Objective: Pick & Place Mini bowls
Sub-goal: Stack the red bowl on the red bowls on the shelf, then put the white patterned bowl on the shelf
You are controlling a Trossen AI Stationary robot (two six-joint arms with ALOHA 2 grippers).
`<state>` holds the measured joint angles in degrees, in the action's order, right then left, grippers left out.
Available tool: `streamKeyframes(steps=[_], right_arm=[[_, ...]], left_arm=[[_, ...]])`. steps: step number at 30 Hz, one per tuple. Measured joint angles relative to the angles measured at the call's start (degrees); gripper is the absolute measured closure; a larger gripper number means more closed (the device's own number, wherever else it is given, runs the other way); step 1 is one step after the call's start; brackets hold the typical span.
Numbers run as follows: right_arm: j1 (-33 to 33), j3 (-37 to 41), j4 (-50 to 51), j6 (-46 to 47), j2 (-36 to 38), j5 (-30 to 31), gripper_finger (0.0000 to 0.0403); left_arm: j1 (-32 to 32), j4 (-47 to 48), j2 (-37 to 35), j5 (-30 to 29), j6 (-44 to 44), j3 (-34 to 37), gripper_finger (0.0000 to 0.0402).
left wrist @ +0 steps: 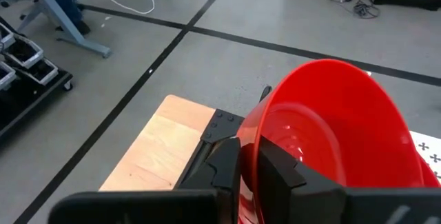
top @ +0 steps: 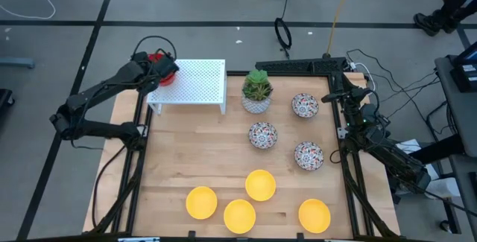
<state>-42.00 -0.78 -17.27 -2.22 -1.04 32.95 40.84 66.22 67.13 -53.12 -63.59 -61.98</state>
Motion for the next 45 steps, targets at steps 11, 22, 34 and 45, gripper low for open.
streamKeyframes(steps=[11,22,34,45], right_arm=[[-0.02,0.00,0.00,0.00,0.00,0.00,0.0286],[0.00,0.00,0.00,0.00,0.00,0.01,0.0286],[0.00,-0.02,0.00,0.00,0.00,0.00,0.0286],[-0.02,-0.01,0.02,0.00,0.00,0.01,0.0286]], left_arm=[[0.00,0.11,-0.11,4.04,2.95,0.00,0.0341],[0.00,-0.07,-0.11,3.76,2.82,0.00,0.0387],[0.00,-0.22,-0.17,4.46,0.85,0.00,0.0228],[-1.76,-2.30,-5.27,1.64,3.78,0.00,0.0188]])
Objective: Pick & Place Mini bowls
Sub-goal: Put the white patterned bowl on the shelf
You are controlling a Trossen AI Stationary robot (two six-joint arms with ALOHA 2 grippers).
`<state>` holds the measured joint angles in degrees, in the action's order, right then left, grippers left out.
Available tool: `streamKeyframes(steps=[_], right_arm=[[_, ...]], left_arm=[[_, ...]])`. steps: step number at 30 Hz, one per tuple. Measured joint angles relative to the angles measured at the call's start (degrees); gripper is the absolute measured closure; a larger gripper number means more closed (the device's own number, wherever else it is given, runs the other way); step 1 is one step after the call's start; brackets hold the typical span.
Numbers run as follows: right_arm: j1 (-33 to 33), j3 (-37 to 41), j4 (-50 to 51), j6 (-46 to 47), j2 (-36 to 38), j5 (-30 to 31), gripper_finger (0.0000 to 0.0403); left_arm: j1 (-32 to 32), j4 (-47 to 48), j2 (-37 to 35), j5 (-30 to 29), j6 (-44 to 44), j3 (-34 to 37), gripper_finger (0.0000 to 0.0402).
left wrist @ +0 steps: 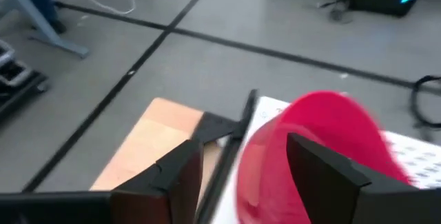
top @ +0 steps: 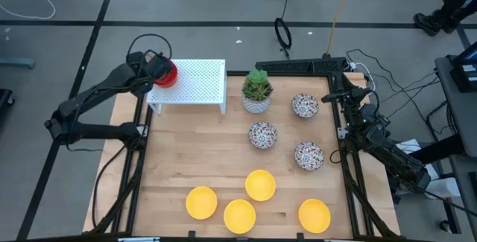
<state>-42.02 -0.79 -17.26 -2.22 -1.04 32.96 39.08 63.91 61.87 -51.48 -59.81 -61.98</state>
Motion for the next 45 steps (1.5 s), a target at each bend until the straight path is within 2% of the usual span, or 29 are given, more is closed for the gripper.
streamKeyframes(steps=[4,6,12,17,22,27,32,37,40,45], right_arm=[[0.01,0.01,0.00,0.00,0.00,-0.01,0.0286],[0.02,-0.01,-0.01,0.00,0.00,0.00,0.0286],[0.01,0.01,-0.02,0.00,0.00,0.00,0.0286],[0.02,0.00,0.00,0.00,0.00,-0.01,0.0286],[0.02,-0.01,0.00,0.00,0.00,-0.01,0.0286],[0.02,0.01,-0.02,0.00,0.00,0.01,0.0286],[0.02,-0.01,-0.01,0.00,0.00,0.00,0.0286],[0.00,0.01,-1.32,0.59,0.00,-0.01,0.0286],[0.02,0.01,-1.64,4.13,0.00,-0.01,0.0286],[0.01,-0.01,-1.61,16.15,0.00,-0.10,0.0286]], left_arm=[[-3.46,-8.06,-2.60,0.74,5.11,0.00,0.0188],[-5.58,-14.29,-3.21,3.17,9.51,0.00,0.0188],[-14.19,-35.84,-1.81,16.63,23.40,-0.04,0.0188],[-22.90,-45.85,2.57,26.77,29.71,-0.04,0.0188],[-31.08,-48.63,8.53,32.22,33.88,-0.04,0.0188],[-37.71,-48.69,14.51,34.26,40.67,-0.04,0.0188],[-41.74,-48.88,20.28,36.45,50.86,-0.04,0.0188],[-43.88,-48.82,26.55,36.48,53.81,-0.04,0.0188],[-44.48,-50.66,29.58,36.48,55.62,-0.04,0.0188],[-44.69,-58.23,33.97,36.90,64.88,-0.04,0.0188]])
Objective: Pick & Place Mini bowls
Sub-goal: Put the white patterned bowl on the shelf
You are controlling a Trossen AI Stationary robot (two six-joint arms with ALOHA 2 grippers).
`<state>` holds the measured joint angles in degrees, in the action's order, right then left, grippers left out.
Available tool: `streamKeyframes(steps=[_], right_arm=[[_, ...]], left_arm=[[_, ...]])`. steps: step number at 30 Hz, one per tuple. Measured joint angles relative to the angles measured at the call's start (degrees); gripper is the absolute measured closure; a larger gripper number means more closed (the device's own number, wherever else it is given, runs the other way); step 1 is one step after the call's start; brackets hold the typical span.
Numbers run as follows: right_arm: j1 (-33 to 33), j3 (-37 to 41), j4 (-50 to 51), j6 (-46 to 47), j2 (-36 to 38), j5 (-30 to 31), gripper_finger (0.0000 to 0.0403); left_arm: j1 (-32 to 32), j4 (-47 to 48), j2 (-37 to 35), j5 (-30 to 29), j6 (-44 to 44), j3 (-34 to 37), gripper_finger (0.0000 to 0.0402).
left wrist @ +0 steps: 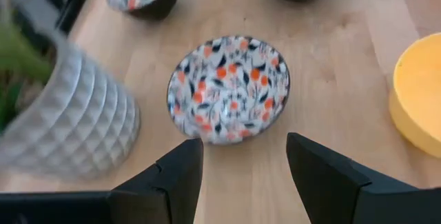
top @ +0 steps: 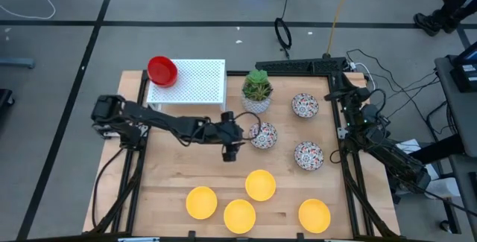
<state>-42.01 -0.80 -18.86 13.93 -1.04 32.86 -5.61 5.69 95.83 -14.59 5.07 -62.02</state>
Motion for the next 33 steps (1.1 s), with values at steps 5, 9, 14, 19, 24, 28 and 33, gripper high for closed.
streamKeyframes(steps=[5,9,14,19,24,28,33], right_arm=[[0.02,0.01,2.30,7.35,0.00,-0.62,0.0286],[0.02,0.00,3.77,11.25,-0.01,-7.93,0.0286],[0.02,0.00,4.20,10.72,-0.02,-21.43,0.0286],[0.02,0.00,4.50,10.94,-0.08,-28.47,0.0286],[0.10,0.00,5.37,10.93,-0.46,-28.61,0.0286],[0.10,0.00,5.58,10.93,-0.68,-28.54,0.0286],[0.10,0.00,5.59,10.93,-0.68,-28.50,0.0286]], left_arm=[[-0.11,-8.71,4.96,0.14,5.98,0.02,0.0188],[-0.13,-14.25,8.18,1.85,8.07,0.00,0.0188],[-0.12,-16.29,10.39,5.46,7.69,-0.11,0.0188],[0.13,-18.17,12.90,5.83,6.63,-0.15,0.0188],[0.49,-19.03,13.80,5.82,6.99,-0.17,0.0188],[1.10,-18.76,13.72,5.91,6.82,-0.17,0.0188],[1.57,-16.89,13.72,7.18,6.88,-0.20,0.0188]])
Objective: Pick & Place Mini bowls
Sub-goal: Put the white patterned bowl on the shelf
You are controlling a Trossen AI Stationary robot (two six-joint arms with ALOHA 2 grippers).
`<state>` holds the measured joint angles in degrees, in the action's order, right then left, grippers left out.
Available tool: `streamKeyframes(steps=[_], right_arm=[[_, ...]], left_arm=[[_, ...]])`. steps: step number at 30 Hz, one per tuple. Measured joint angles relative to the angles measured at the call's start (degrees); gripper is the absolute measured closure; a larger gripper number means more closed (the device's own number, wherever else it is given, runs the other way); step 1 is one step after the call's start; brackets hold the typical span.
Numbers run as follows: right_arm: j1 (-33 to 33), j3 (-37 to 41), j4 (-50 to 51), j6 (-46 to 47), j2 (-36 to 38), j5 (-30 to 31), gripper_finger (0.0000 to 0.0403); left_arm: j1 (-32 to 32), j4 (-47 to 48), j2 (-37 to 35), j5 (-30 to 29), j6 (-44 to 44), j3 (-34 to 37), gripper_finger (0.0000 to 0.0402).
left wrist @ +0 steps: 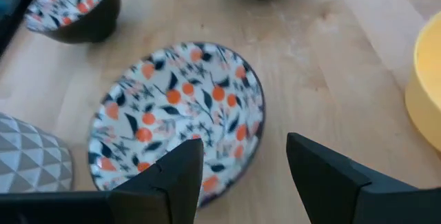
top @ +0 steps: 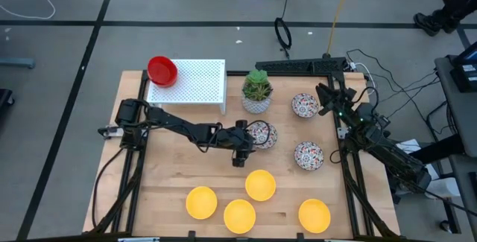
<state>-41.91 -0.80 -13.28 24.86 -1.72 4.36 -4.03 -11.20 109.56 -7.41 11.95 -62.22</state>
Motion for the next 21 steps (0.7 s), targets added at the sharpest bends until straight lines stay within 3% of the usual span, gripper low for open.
streamKeyframes(steps=[10,21], right_arm=[[0.00,0.00,-0.11,0.00,-0.20,0.02,0.0286],[0.00,0.00,-0.07,0.00,-0.22,0.02,0.0286]], left_arm=[[1.35,3.90,0.00,-0.20,6.63,-0.02,0.0200],[3.59,5.03,0.00,-0.52,15.48,-0.02,0.0369]])
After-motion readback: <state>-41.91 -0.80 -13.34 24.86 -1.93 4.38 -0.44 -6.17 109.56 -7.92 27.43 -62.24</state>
